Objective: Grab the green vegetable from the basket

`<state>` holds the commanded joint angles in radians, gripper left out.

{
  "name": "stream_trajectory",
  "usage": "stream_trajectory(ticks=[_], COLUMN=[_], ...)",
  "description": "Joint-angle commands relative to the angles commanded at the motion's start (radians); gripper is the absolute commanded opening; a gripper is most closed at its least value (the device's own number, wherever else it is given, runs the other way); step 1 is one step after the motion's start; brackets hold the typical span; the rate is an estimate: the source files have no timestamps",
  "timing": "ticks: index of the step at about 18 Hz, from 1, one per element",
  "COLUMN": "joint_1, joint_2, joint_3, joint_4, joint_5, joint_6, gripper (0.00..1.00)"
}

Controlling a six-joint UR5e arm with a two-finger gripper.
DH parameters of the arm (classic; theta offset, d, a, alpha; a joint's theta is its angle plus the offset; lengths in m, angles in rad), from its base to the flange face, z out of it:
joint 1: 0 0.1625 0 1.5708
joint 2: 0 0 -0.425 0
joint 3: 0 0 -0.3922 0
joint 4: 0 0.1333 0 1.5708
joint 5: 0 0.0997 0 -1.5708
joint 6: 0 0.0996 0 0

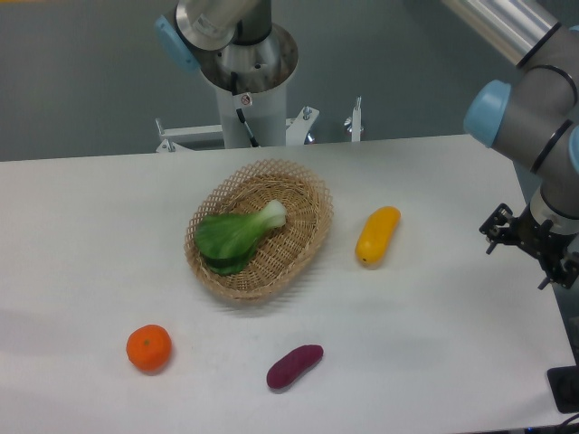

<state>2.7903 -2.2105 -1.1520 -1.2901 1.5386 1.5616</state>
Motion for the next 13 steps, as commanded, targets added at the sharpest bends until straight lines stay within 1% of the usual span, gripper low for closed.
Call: stream_trajectory(ticks=[6,9,11,12,13], joint_1=[-0.002,-0.006,-0.009,-0.017,-0.018], joint_2=[0.000,0.000,0.017,0.029,0.044], joint_3=[0.000,-0.005,-0.041,-0.063,-0.090], joint_4=[0.002,0.012,0.058,0.073,0.077], joint_5=[0.002,0.000,0.000,-0.003,-0.017], joint_6=[-0.002,-0.037,-0.095,-0.119,-0.136], gripper=[1.00,1.00,1.00,1.00,1.00])
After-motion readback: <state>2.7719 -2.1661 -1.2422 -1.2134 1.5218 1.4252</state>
